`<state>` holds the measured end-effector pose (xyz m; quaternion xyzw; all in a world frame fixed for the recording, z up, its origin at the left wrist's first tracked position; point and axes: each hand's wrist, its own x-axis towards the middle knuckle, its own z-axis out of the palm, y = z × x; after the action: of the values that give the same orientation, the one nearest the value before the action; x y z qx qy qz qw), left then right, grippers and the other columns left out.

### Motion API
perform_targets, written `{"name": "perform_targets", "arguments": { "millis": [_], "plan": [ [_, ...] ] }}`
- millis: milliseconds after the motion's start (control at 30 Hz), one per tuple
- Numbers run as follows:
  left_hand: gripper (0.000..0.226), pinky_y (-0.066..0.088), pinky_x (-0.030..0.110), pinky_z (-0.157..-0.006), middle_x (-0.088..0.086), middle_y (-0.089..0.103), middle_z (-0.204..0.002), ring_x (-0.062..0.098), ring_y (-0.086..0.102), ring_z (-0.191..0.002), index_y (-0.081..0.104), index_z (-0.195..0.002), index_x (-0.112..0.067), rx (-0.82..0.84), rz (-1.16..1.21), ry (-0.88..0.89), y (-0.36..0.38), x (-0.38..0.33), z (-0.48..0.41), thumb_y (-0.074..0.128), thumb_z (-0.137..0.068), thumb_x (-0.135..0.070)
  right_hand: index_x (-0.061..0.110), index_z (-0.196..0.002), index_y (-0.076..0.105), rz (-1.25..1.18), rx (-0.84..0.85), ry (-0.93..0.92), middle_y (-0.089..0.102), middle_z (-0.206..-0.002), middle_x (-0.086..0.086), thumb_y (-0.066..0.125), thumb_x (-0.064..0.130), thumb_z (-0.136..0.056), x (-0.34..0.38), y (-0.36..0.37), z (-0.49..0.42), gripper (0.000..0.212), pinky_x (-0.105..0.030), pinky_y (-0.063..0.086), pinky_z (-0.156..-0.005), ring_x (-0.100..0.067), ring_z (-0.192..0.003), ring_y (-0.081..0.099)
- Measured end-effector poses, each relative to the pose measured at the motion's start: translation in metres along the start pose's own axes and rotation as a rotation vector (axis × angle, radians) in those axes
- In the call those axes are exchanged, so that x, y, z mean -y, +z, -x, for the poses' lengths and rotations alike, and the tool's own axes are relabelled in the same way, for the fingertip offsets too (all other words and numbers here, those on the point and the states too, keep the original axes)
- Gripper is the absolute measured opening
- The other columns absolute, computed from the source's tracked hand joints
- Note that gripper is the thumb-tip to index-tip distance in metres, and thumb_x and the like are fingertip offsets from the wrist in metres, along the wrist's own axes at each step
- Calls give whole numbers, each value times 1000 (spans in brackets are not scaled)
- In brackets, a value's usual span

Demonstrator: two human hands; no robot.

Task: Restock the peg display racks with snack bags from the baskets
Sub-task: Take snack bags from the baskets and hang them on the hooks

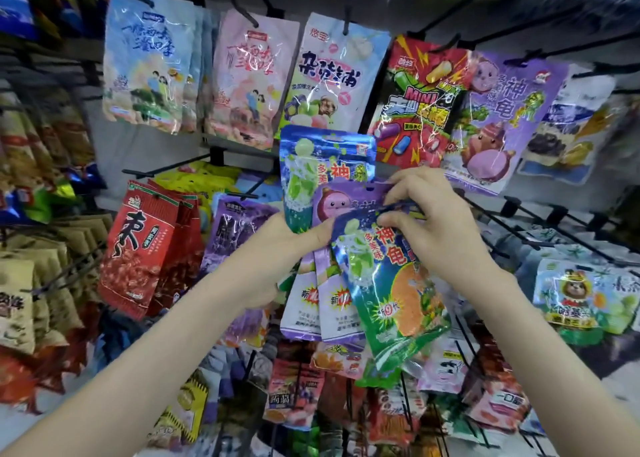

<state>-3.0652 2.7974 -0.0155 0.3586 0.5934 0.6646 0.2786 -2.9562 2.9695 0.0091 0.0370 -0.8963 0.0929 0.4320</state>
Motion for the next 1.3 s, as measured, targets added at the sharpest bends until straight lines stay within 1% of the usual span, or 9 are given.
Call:
{"name": "perform_targets", "arguments": {
  "millis": [133, 267, 400, 533, 633, 767, 900, 967, 1300],
  "plan": [
    [17, 50, 16, -68, -22, 68, -69, -9, 62, -67, 59, -88, -24, 77, 84, 16, -6, 4, 4, 61, -71, -22, 6, -82, 56, -30, -9, 18, 47, -87, 5, 67, 6, -76, -7, 7, -1, 13, -13, 33, -77, -15, -84, 45],
    [31, 47, 31, -89, -20, 70, -81, 7, 62, -91, 61, -91, -28, 86, 74, -12, -11, 11, 0, 71, -62, -21, 24, -91, 49, -191, 0, 166, 53, -87, 19, 62, 4, -80, -14, 7, 0, 26, -10, 36, -76, 2, -83, 49],
    [17, 44, 10, -69, -20, 67, -76, -9, 61, -70, 57, -87, -25, 34, -9, 37, -10, 7, -9, 67, -84, -11, 36, -96, 50, -251, 13, 258, 56, -95, 20, 59, 3, -87, -19, 0, -4, 36, -12, 38, -78, 6, -89, 53],
    [24, 43, 19, -87, -20, 67, -104, -2, 61, -99, 57, -97, -37, -27, -173, 141, -11, -3, -18, 73, -83, -27, 35, -79, 55, -380, -36, 319, 54, -82, 12, 59, 6, -88, -18, -11, -13, 30, -15, 38, -68, 5, -73, 51],
    [20, 45, 22, -91, -20, 68, -94, 0, 63, -93, 59, -95, -33, -13, -170, 161, -5, -11, -22, 69, -87, -18, 31, -81, 57, -465, -69, 372, 56, -84, 6, 57, 9, -91, -18, -19, -21, 24, -24, 41, -71, -5, -76, 53],
    [23, 46, 14, -81, -18, 67, -95, -5, 64, -84, 58, -99, -32, 61, -75, 136, 7, -20, -27, 64, -89, -12, 28, -81, 59, -591, -68, 457, 57, -77, 8, 53, 10, -96, -17, -25, -26, 24, -20, 41, -66, -7, -72, 52],
    [22, 31, 30, -101, -17, 65, -109, 8, 54, -113, 61, -102, -32, 15, 68, 74, 7, -23, -35, 69, -85, -22, 23, -81, 64, -740, -173, 547, 61, -76, 6, 55, 14, -95, -23, -33, -25, 19, -21, 47, -65, -6, -69, 57],
    [25, 37, 35, -101, -13, 68, -107, 13, 55, -116, 64, -102, -30, -35, 143, 73, 4, -25, -41, 75, -81, -24, 19, -81, 62, -812, -276, 580, 63, -73, 6, 52, 12, -96, -33, -46, -20, 20, -21, 49, -63, -8, -65, 58],
    [40, 41, 40, -107, -14, 70, -109, 11, 62, -109, 63, -109, -31, -102, 154, 394, 12, -61, -65, 79, -72, -27, 19, -84, 61, -517, -517, 562, 63, -77, 5, 53, 14, -97, -65, -117, -51, 16, -24, 47, -64, -7, -69, 58]
  ]
}}
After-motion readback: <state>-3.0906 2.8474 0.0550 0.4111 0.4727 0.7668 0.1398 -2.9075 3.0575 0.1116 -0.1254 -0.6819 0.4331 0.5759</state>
